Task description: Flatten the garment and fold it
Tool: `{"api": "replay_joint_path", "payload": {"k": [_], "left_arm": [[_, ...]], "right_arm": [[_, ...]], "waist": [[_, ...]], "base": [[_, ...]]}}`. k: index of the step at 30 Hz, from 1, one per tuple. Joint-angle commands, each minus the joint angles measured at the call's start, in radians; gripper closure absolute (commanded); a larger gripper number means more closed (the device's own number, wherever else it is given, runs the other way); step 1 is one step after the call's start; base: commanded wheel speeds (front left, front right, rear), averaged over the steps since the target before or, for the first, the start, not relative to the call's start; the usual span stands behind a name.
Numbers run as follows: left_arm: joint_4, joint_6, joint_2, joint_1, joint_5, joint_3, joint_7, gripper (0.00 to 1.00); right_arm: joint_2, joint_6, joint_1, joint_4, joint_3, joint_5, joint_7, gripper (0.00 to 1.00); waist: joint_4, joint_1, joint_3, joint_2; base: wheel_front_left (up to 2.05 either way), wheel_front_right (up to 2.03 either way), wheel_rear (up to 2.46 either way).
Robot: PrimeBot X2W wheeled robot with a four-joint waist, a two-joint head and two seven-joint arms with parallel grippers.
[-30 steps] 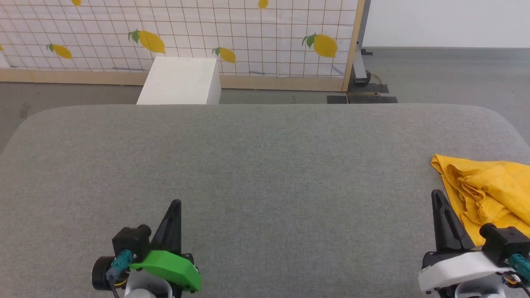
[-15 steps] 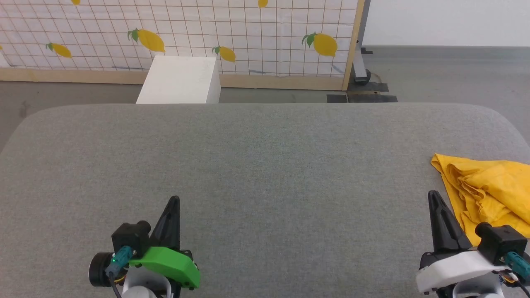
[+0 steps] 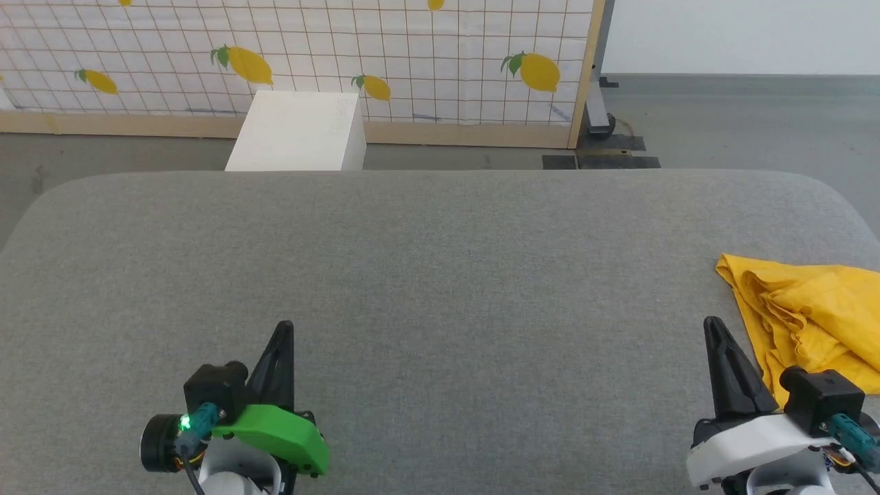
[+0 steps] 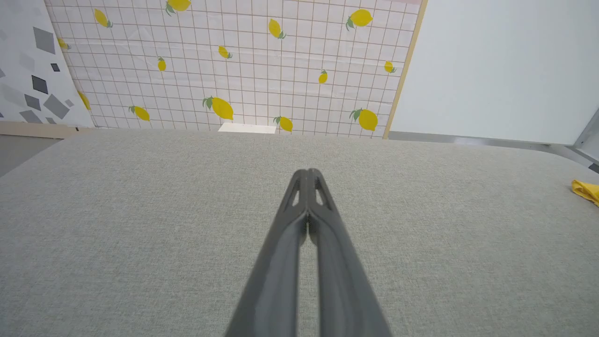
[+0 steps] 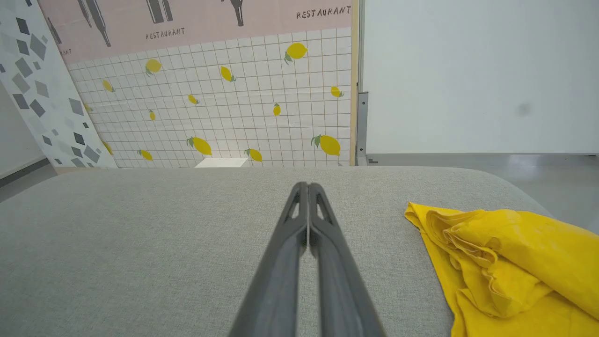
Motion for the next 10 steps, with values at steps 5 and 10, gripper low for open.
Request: {"api": "replay_joint_path", "payload": {"k": [5, 10], "left_arm": [[-0.019, 0.012, -0.005, 0.017, 0.016, 0.006, 0.014, 1.0], [-0.031, 0.016, -0.006, 0.019, 0.025, 0.009, 0.024, 1.0]], "right_arm": [[0.001, 0.0, -0.016, -0.009, 0.005, -0.014, 0.013, 1.0], [0.001, -0.001, -0.018, -0.011, 0.008, -0.021, 0.02, 1.0]], "waist": [[0.0, 0.0, 0.001, 0.0], [0.0, 0.0, 0.002, 0.0]], "base": [[0.0, 0.0, 0.0], [0.0, 0.0, 0.0]]}}
